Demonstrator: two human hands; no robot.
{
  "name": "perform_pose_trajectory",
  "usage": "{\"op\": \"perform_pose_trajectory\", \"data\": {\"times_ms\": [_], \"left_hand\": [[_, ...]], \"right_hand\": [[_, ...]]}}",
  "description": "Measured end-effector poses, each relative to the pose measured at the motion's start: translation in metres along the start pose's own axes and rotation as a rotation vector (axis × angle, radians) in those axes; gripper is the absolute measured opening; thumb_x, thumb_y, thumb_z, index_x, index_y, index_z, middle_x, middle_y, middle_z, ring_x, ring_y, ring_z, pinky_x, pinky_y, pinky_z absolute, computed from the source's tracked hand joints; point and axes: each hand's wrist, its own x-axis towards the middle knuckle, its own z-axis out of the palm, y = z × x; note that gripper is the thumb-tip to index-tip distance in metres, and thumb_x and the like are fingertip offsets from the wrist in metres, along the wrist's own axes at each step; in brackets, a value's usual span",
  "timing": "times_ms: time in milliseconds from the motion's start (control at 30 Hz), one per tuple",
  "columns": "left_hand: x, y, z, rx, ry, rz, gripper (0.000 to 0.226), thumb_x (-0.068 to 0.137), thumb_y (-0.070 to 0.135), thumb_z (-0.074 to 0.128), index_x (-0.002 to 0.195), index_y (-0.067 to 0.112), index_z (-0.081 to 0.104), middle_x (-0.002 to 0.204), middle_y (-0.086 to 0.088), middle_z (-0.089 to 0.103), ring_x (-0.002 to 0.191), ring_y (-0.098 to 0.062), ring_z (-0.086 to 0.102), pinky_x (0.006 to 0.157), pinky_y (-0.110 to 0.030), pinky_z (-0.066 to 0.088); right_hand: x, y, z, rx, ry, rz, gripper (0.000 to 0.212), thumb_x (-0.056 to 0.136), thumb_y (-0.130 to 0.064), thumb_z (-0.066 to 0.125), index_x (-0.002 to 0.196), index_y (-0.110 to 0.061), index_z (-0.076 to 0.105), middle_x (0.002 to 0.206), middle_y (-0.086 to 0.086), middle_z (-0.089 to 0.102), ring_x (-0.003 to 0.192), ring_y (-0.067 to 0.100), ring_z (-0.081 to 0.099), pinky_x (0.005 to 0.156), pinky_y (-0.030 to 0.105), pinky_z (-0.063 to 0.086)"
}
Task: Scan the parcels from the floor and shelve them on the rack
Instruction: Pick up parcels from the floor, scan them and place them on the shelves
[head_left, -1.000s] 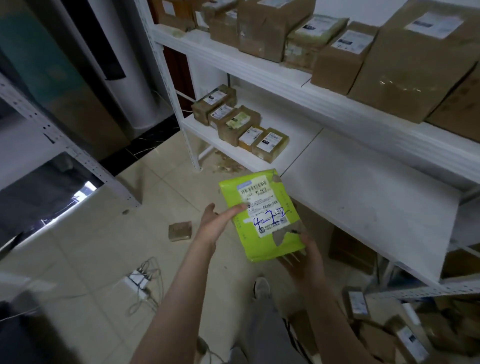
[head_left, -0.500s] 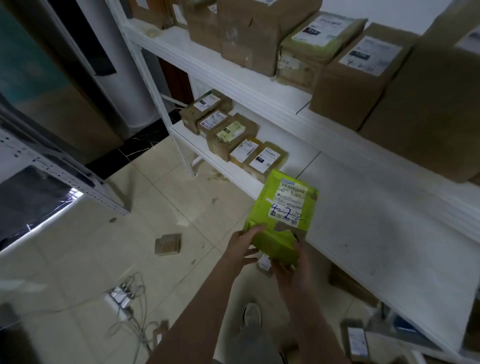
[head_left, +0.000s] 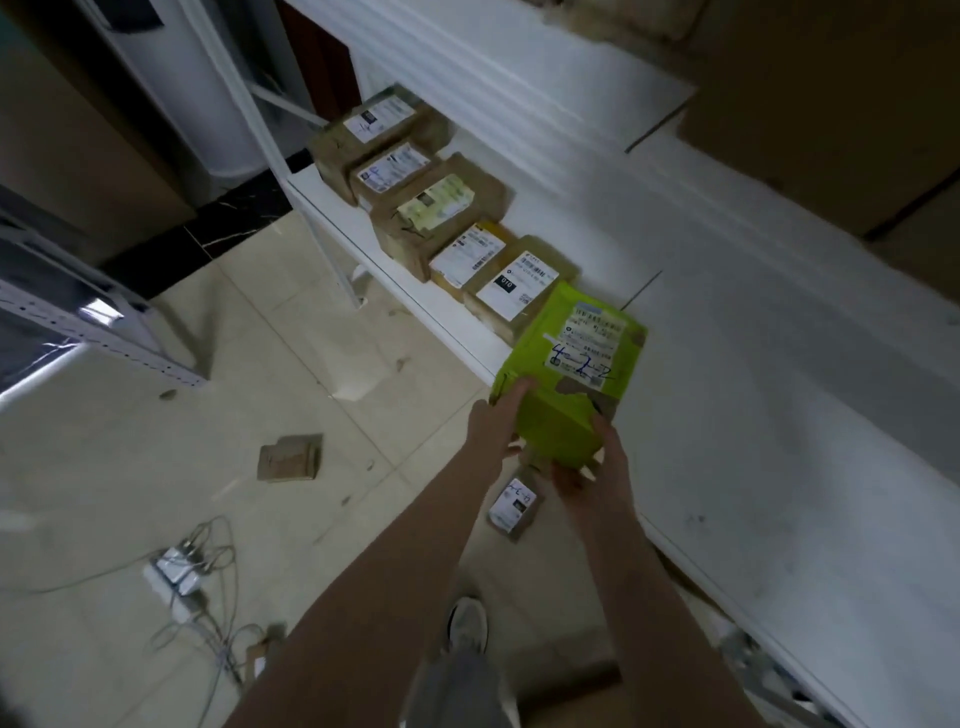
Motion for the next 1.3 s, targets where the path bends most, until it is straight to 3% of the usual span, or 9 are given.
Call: {"op": "perform_pose_trajectory", "data": {"times_ms": [167,333,433,500,567,700,900,1133,1300], "left_hand": [[0.047,0.001,0.024,0.016,-0.022,0.009,0.073,0.082,0.057,0.072,0.127,0.005,0.049,0.106,-0.005,0.058,0.102,-0.026,0.063,0.085,-0.039,0.057],[0.083,-0.002,0.031,0.033,-0.023,0.016,0.089,0.08,0.063,0.071,0.141,0.004,0.041,0.128,-0.011,0.057,0.111,-0.028,0.06,0.07,-0.034,0.053],[0.105,-0.001,0.032,0.011,0.002,0.046,0.076,0.085,0.057,0.068,0.136,0.004,0.048,0.126,-0.012,0.061,0.11,-0.029,0.062,0.071,-0.035,0.057],[0.116,0.001,0.031,0.011,0.008,0.072,0.067,0.089,0.051,0.066,0.133,0.003,0.052,0.125,-0.014,0.062,0.11,-0.03,0.063,0.079,-0.039,0.06],[0.122,0.005,0.032,0.053,0.009,0.089,0.065,0.091,0.048,0.064,0.135,0.003,0.05,0.126,-0.014,0.061,0.112,-0.031,0.063,0.08,-0.04,0.06],[0.128,0.013,0.034,0.119,0.014,0.157,0.055,0.098,0.046,0.057,0.133,0.004,0.047,0.117,-0.012,0.061,0.1,-0.028,0.064,0.087,-0.047,0.058],[0.137,0.024,0.036,0.123,0.091,0.184,0.054,0.1,0.047,0.053,0.13,0.002,0.047,0.112,-0.009,0.056,0.086,-0.018,0.056,0.093,-0.046,0.056],[0.138,0.029,0.036,0.095,0.05,0.145,0.061,0.1,0.049,0.052,0.138,0.002,0.045,0.124,-0.012,0.058,0.102,-0.025,0.057,0.092,-0.041,0.055],[0.135,0.024,0.015,0.102,0.035,0.161,0.073,0.099,0.054,0.052,0.145,-0.001,0.041,0.097,-0.005,0.055,0.078,-0.013,0.052,0.091,-0.041,0.054]], "right_hand": [[0.038,-0.008,-0.002,-0.028,0.088,0.047,0.016,0.088,-0.029,0.069,0.081,-0.015,0.065,0.081,0.009,0.052,0.068,0.02,0.052,0.053,0.025,0.048],[0.076,-0.003,-0.008,-0.067,0.066,0.01,0.007,0.091,-0.022,0.066,0.098,-0.022,0.064,0.102,0.008,0.056,0.086,0.021,0.06,0.062,0.028,0.059],[0.103,0.005,-0.016,-0.02,-0.044,0.132,0.056,0.071,-0.031,0.077,0.123,-0.029,0.053,0.12,-0.005,0.053,0.112,0.013,0.059,0.094,0.03,0.054],[0.117,0.008,-0.021,0.138,-0.02,0.222,0.057,0.086,-0.022,0.073,0.136,-0.022,0.046,0.117,-0.018,0.049,0.104,-0.009,0.057,0.089,0.013,0.05],[0.129,0.01,-0.023,0.101,0.075,0.08,0.039,0.095,-0.015,0.066,0.131,-0.018,0.053,0.117,-0.014,0.054,0.098,-0.01,0.059,0.083,0.01,0.05],[0.129,0.007,-0.009,0.011,0.159,0.003,0.023,0.087,-0.03,0.075,0.1,-0.014,0.064,0.118,0.014,0.061,0.102,0.024,0.068,0.088,0.032,0.059],[0.127,0.009,0.007,-0.004,0.138,0.033,0.029,0.089,-0.035,0.073,0.1,-0.012,0.06,0.114,0.015,0.064,0.099,0.023,0.071,0.09,0.034,0.058],[0.125,0.013,0.014,0.007,0.083,0.031,0.018,0.093,-0.034,0.068,0.1,-0.021,0.059,0.12,0.016,0.06,0.104,0.028,0.069,0.089,0.04,0.058],[0.114,0.026,0.024,-0.036,0.18,-0.017,0.024,0.091,-0.031,0.07,0.094,-0.013,0.055,0.115,0.013,0.059,0.102,0.028,0.069,0.09,0.04,0.057]]}}
